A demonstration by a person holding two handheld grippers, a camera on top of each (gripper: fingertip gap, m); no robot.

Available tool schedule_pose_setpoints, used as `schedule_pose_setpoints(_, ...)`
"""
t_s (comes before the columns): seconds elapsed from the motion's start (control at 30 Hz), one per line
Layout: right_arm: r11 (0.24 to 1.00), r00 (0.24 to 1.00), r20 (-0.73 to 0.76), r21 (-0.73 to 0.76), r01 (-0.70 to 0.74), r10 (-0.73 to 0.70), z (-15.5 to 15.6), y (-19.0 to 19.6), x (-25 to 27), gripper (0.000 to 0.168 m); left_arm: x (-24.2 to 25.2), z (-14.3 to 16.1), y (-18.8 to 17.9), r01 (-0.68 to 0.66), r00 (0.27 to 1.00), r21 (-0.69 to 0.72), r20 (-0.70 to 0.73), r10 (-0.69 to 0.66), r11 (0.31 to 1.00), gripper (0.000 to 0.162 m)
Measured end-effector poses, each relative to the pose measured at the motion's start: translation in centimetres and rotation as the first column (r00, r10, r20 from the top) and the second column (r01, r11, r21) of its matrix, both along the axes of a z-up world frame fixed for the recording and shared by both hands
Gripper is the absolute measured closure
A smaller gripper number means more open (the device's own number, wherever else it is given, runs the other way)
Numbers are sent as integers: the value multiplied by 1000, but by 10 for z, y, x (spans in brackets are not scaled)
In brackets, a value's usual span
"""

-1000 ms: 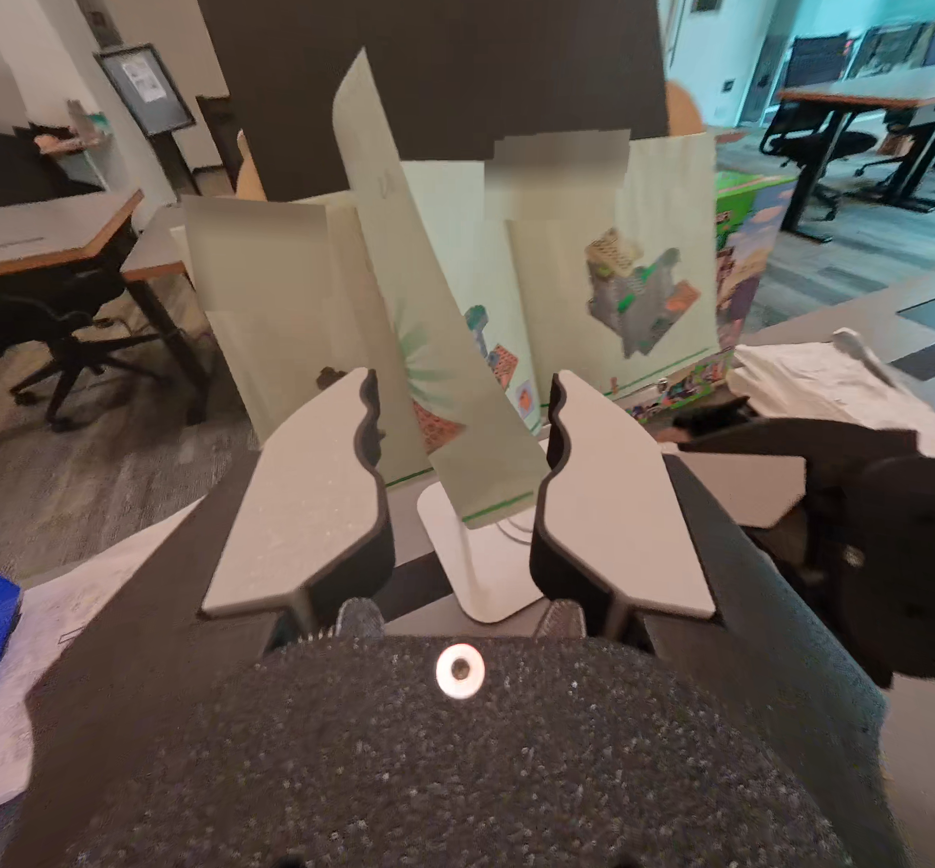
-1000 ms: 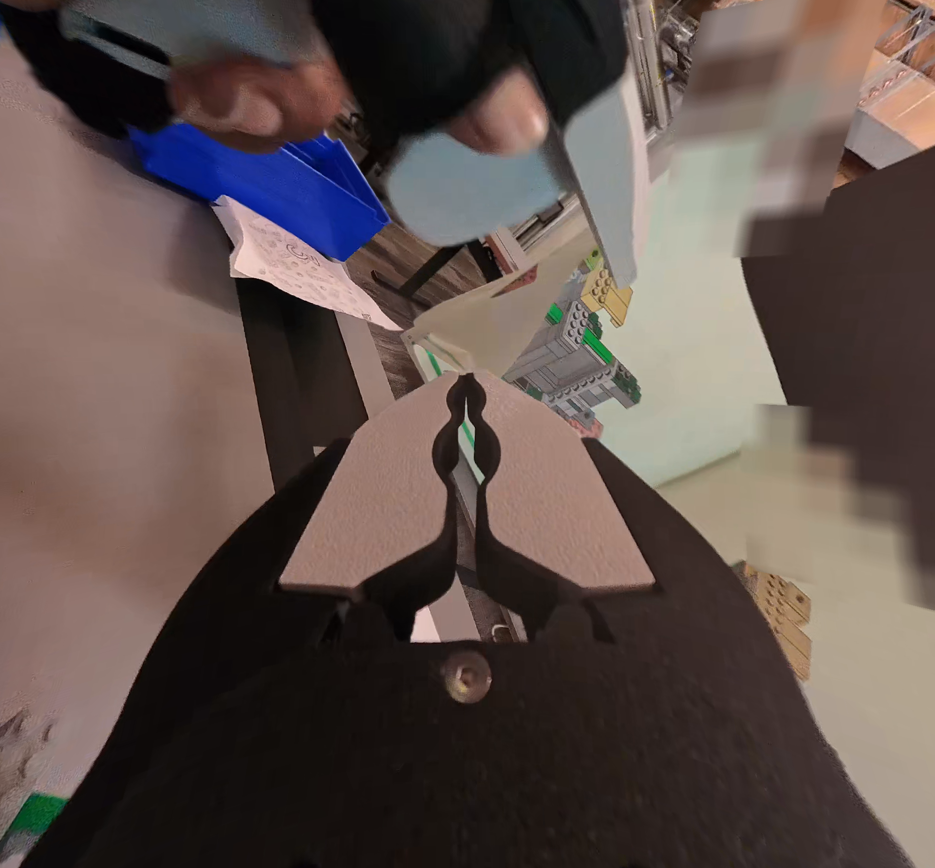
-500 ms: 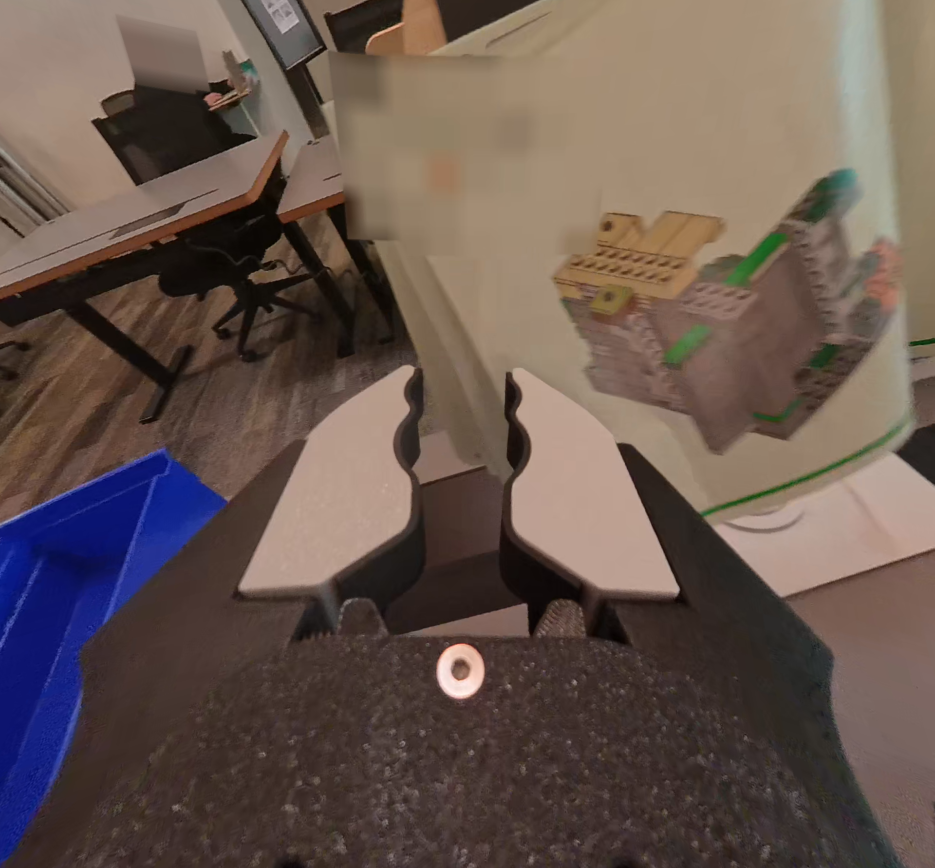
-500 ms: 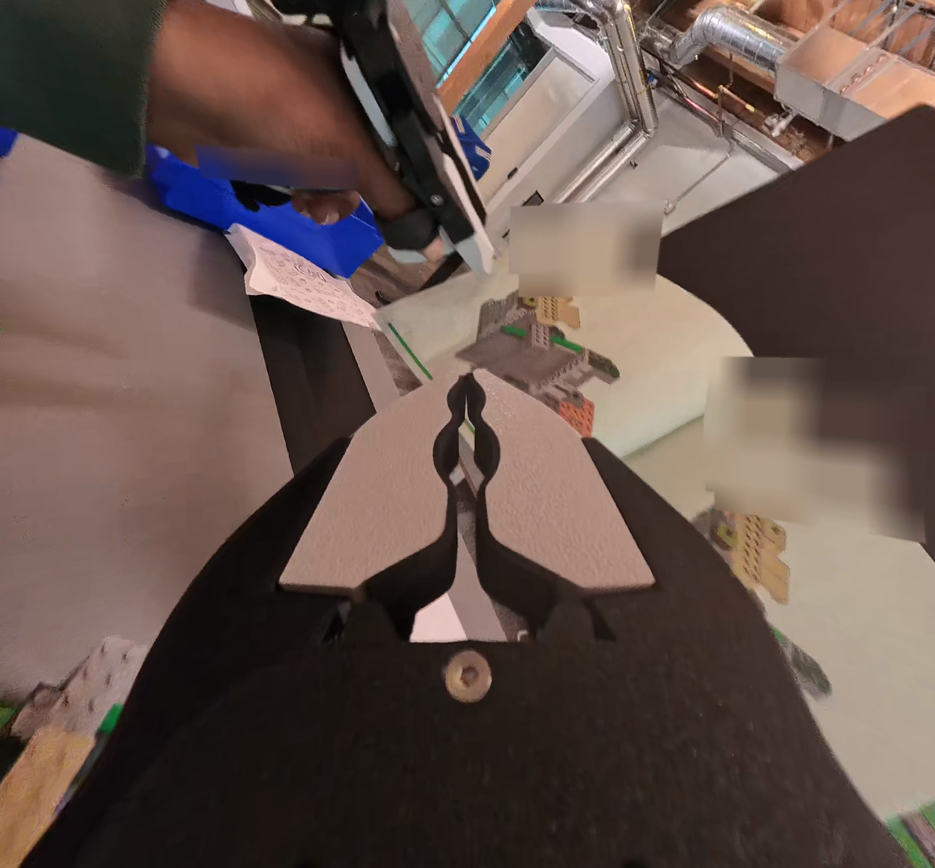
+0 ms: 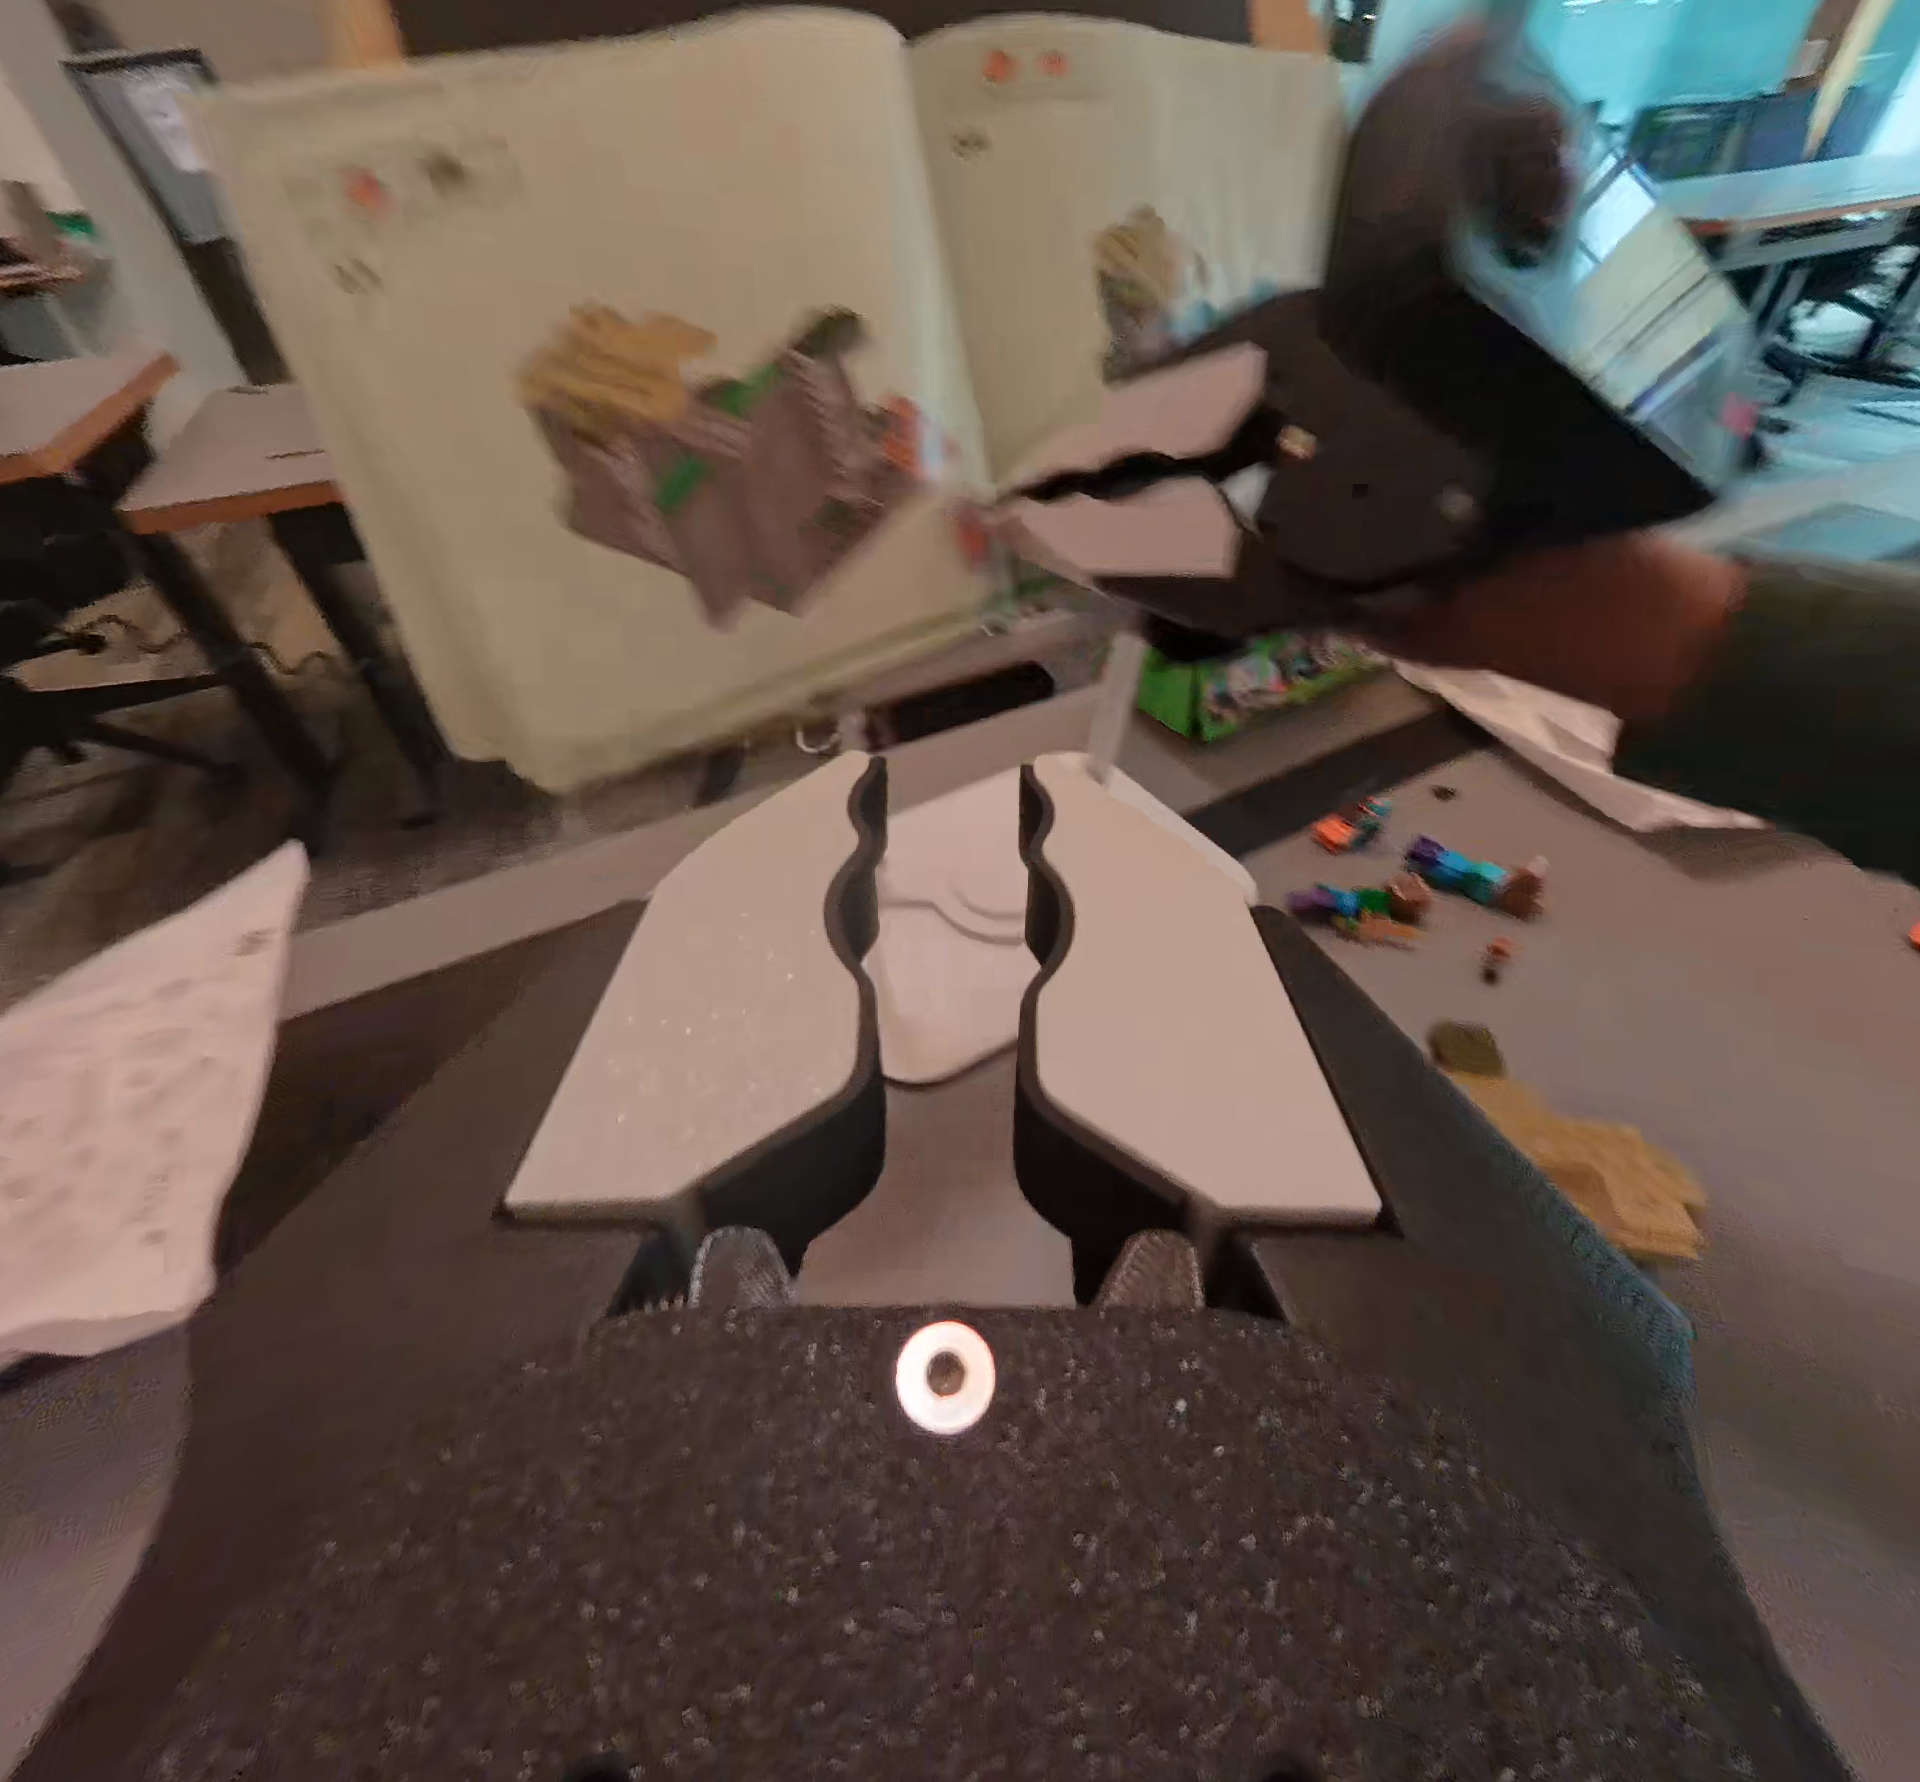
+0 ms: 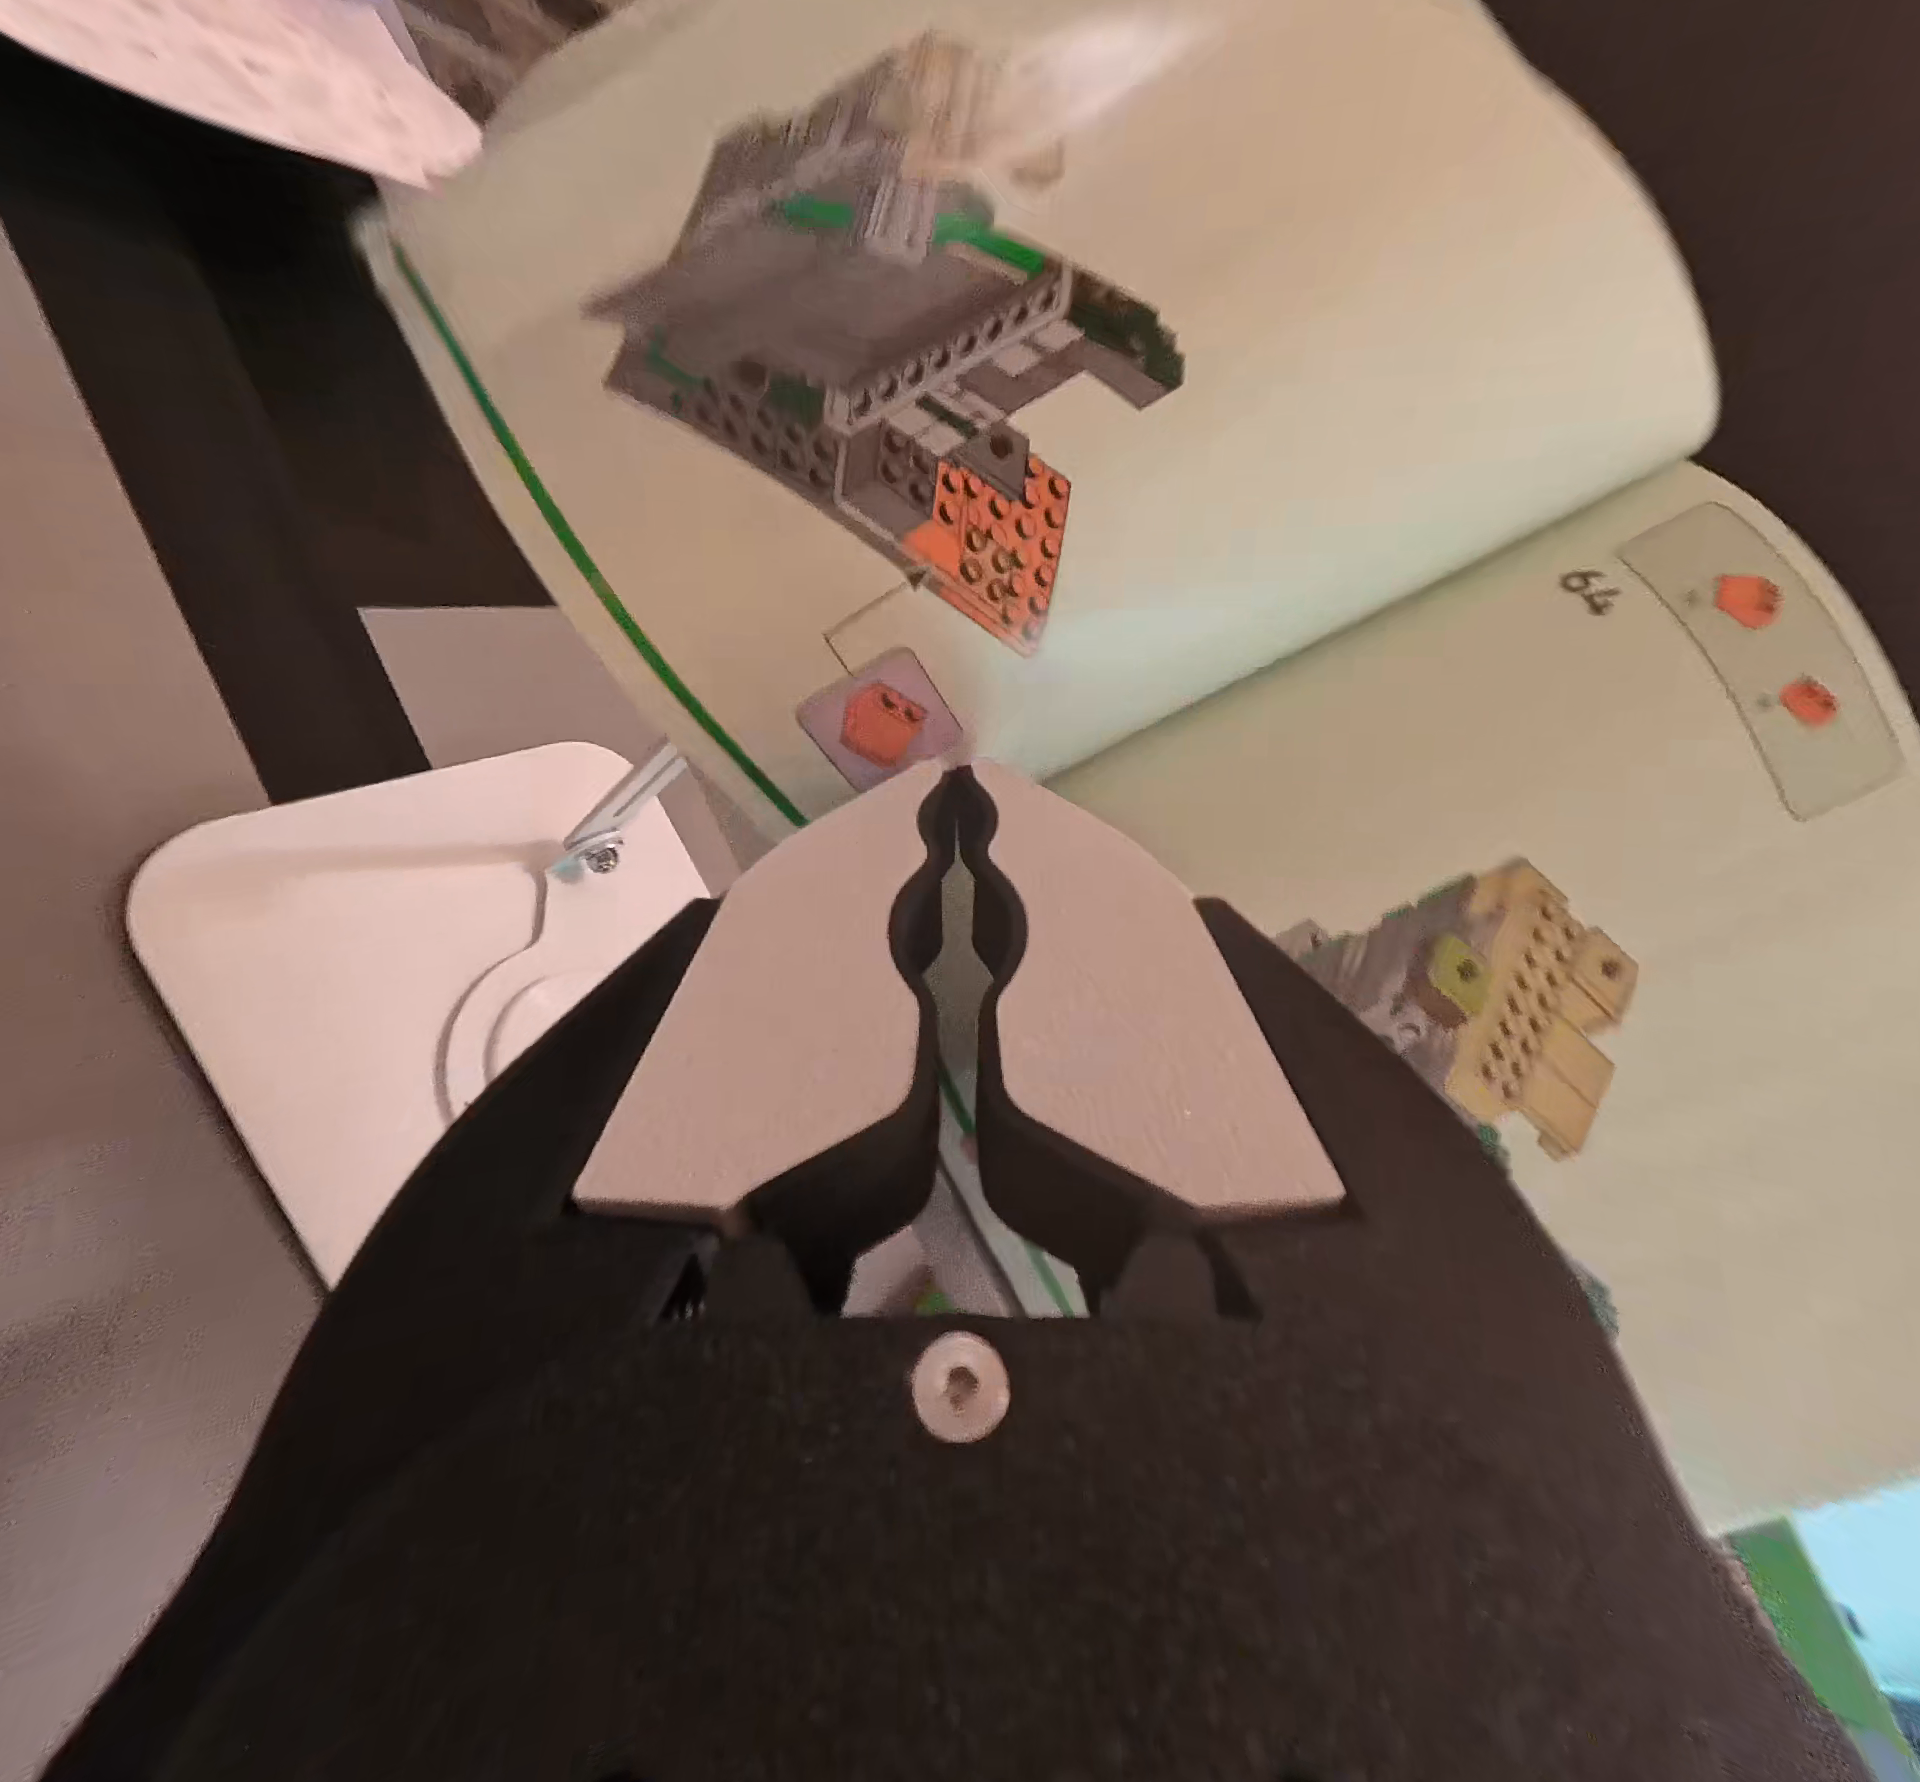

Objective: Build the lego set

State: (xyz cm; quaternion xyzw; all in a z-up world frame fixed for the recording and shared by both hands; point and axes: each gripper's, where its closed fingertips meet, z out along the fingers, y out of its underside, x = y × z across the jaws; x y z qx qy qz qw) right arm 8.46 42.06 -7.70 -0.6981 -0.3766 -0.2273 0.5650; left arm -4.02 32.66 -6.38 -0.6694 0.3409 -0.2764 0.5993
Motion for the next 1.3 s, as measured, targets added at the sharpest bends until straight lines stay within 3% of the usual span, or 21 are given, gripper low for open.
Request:
schedule_pose_setpoints(0.1,999,996,82,-24,46,-44,-4,13,-2,168,5,-29,-24,48,998,-15,-29,-48,999,139)
schedule_pose_setpoints(0.23,991,968,229,-68,116,-97,-9,22,-6,168,4,-56,-27,59,997,-41,-57,-61,997,139)
schedule_pose_setpoints(0.37,974,921,362,-114,195,-142,-11,25,-6,168,2,-65,-25,73,995,-68,-60,-77,995,139)
schedule_pose_setpoints(0.53,963,916,370,-147,224,-157,-12,27,-5,168,0,-63,-24,76,996,-60,-48,-79,995,140)
schedule_pose_setpoints(0.63,967,939,311,-153,205,-150,-10,24,-7,168,2,-66,-27,83,995,-61,-50,-86,995,141)
schedule_pose_setpoints(0.87,989,994,-26,-114,98,-102,20,3,-16,168,7,-72,-33,98,992,-61,-68,-102,993,141)
schedule_pose_setpoints(1.17,1000,947,-322,16,2,3,44,-61,-10,163,5,-61,-42,100,994,-17,-49,-101,995,144)
schedule_pose_setpoints(1.3,998,906,-420,55,-20,41,40,-102,-6,161,2,-53,-50,99,995,8,-33,-99,995,145)
